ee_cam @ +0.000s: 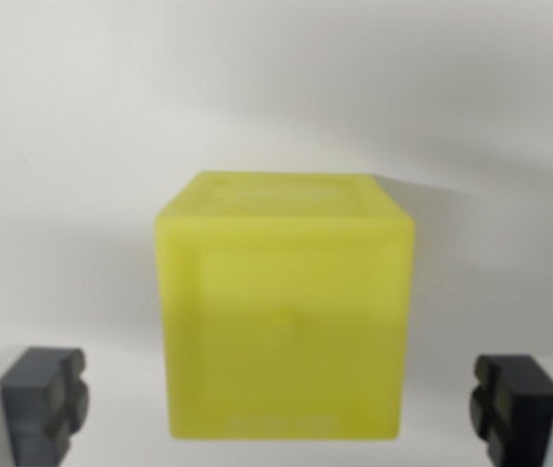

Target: Pick yellow cube

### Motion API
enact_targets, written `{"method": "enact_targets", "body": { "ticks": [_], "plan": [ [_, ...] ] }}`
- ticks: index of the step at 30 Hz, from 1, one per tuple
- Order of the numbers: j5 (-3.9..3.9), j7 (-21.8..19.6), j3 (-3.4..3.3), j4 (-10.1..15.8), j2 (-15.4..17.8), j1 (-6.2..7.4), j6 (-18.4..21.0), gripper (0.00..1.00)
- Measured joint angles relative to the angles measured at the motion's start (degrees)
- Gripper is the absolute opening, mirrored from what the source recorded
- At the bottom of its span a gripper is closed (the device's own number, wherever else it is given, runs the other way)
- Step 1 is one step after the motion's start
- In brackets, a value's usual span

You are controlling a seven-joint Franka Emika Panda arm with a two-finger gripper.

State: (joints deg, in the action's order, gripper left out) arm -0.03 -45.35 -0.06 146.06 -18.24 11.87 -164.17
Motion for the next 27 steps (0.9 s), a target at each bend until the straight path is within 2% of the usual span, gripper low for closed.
{"method": "enact_targets", "body": {
  "ticks": [17, 18, 22, 27],
  "plan": [
    [0.10, 0.1, 0.00, -1.8, -7.0, 0.01, -5.2, 1.00],
    [0.14, 0.2, 0.00, -1.8, -7.1, 0.02, -5.3, 0.00],
    [0.14, 0.2, 0.00, -1.8, -6.8, 0.02, -5.1, 0.00],
    [0.14, 0.2, 0.00, -1.2, -4.8, 0.02, -3.7, 0.00]
  ]
}}
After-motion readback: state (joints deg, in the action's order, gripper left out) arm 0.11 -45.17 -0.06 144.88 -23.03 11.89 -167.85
